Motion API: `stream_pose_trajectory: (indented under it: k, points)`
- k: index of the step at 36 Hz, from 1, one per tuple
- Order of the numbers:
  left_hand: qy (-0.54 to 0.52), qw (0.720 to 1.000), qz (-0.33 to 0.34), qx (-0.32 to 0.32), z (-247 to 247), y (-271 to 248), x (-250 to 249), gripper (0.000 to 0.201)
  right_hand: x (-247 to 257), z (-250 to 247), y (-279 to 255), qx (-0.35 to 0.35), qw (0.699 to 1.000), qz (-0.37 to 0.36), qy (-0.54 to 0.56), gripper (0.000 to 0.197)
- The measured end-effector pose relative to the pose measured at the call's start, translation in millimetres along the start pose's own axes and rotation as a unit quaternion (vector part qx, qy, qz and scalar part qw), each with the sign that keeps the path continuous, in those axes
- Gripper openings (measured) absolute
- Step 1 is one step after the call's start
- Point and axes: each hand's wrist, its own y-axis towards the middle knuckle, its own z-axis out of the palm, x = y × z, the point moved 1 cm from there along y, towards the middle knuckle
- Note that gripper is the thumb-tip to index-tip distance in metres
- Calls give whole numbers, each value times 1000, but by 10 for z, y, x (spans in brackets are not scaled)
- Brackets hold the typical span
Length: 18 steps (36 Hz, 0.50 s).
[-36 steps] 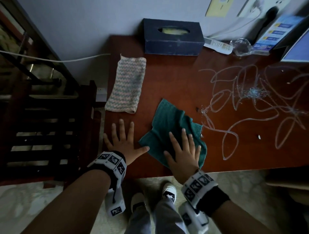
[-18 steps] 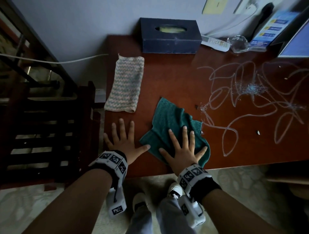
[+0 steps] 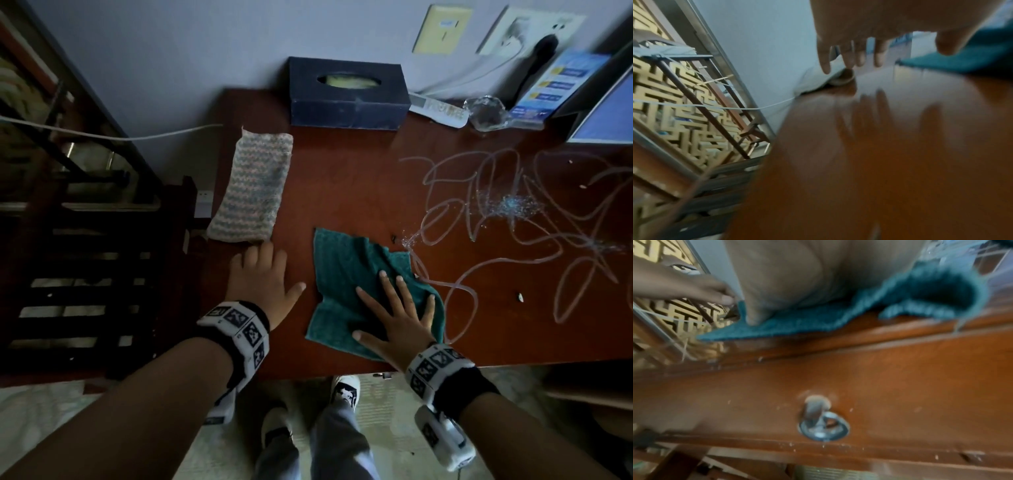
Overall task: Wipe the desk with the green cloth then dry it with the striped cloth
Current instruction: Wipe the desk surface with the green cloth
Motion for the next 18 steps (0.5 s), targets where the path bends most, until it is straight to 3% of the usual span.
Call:
stream_pose_trajectory:
  k: [3, 7, 12, 18]
  points:
    - [-41, 999, 24, -18, -58, 210, -128, 56, 2, -56, -29, -14, 1000, -4, 19, 66]
    - [-69, 997, 31, 1, -31, 515, -243, 57, 228, -50, -101, -54, 996, 63, 45, 72]
    - [-74, 990, -3, 119, 29, 813, -319, 64, 307, 31, -61, -7, 980, 155, 121, 83]
    - [-72, 981, -49, 171, 110, 962, -370, 70, 219, 58, -7, -3, 985, 142, 103, 88]
